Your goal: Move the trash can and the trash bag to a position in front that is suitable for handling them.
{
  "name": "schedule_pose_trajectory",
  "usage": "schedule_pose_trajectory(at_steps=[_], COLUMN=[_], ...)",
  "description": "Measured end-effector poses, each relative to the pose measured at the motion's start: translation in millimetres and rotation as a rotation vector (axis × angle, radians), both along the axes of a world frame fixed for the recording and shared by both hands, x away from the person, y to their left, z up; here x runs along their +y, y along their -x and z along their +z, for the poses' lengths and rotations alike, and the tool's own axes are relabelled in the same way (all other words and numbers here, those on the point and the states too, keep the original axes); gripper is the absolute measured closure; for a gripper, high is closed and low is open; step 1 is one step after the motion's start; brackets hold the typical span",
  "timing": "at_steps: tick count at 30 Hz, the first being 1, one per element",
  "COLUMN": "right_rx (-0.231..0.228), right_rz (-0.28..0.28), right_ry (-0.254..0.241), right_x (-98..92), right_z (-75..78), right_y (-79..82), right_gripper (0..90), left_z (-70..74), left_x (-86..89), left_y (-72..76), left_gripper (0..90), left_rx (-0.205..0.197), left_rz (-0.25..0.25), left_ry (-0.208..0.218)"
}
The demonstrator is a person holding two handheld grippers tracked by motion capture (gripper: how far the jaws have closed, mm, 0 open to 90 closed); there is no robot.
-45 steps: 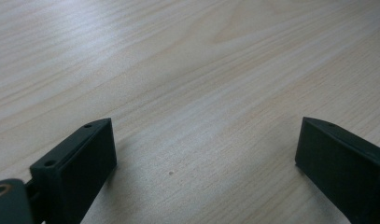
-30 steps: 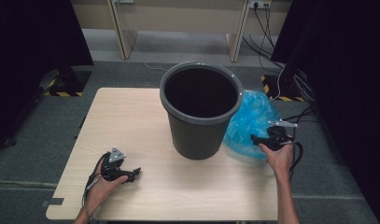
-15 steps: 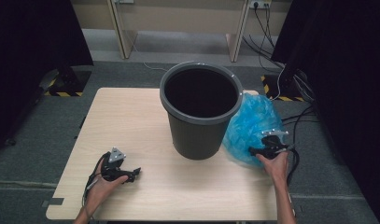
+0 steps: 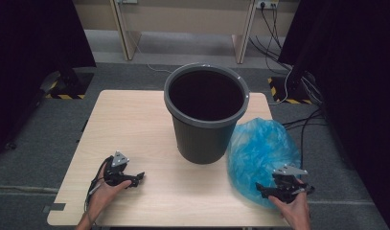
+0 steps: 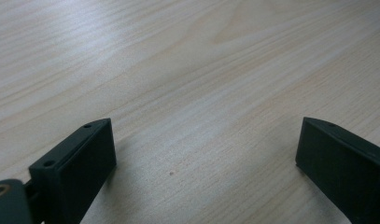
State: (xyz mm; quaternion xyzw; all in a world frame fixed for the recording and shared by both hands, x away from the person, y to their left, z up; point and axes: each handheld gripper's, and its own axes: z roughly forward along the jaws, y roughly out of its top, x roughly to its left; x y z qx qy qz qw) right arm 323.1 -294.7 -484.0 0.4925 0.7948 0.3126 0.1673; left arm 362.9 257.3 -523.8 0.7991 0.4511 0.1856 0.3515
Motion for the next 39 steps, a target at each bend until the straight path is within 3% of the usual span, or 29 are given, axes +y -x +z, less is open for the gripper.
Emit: schedule_pose_trajectory(at_steps=[5,7,10,13,16,19,22,26,29,32,35,39], right_rx=[-0.095,-0.134,-0.166,-0.168,-0.153,-0.128,-0.092,-0.034,-0.018,0.005,-0.013,0.001], right_rz=[-0.048,-0.065,-0.13,-0.206,-0.244,-0.228,-0.213,-0.182,-0.142,-0.124,-0.081,-0.024], right_ry=[-0.084,-0.107,-0.103,-0.083,-0.06,-0.046,-0.039,0.004,0.031,0.037,0.049,0.045], right_x=[-12.5,-20.3,-35.6,-51.1,-59.8,-61.0,-53.4,-32.4,-18.9,-6.1,2.6,11.0], right_z=[30.8,43.7,54.4,53.0,46.2,36.2,21.9,1.0,-10.1,-16.8,-19.9,-18.7], right_y=[12.8,7.8,-11.5,-39.4,-66.4,-88.4,-99.0,-94.1,-83.0,-64.4,-42.8,-16.2], right_gripper=[20.2,20.1,18.1,17.8,17.7,19.0,19.4,21.8,24.1,25.2,25.0,25.6], left_z=[0.0,0.0,0.0,0.0,0.0,0.0,0.0,0.0,0.0,0.0,0.1,0.1], left_x=[0.0,0.0,0.0,0.0,0.0,-0.1,0.0,0.1,0.1,0.1,0.1,0.1], left_y=[-0.5,-0.5,-0.5,-0.5,-0.5,-0.5,-0.5,-0.5,-0.5,-0.5,-0.5,-0.5], left_gripper=[3.4,3.3,3.3,3.3,3.3,3.3,3.3,3.3,3.3,3.3,3.3,3.3], left_rx=[0.002,0.002,0.002,0.002,0.002,0.002,0.002,0.002,0.002,0.002,0.002,0.002], left_rz=[-0.001,0.0,-0.001,-0.001,0.0,0.0,-0.001,-0.001,-0.002,-0.002,-0.001,-0.002], left_ry=[0.0,0.0,-0.001,0.0,0.0,0.001,-0.001,-0.001,-0.002,-0.002,-0.002,-0.002])
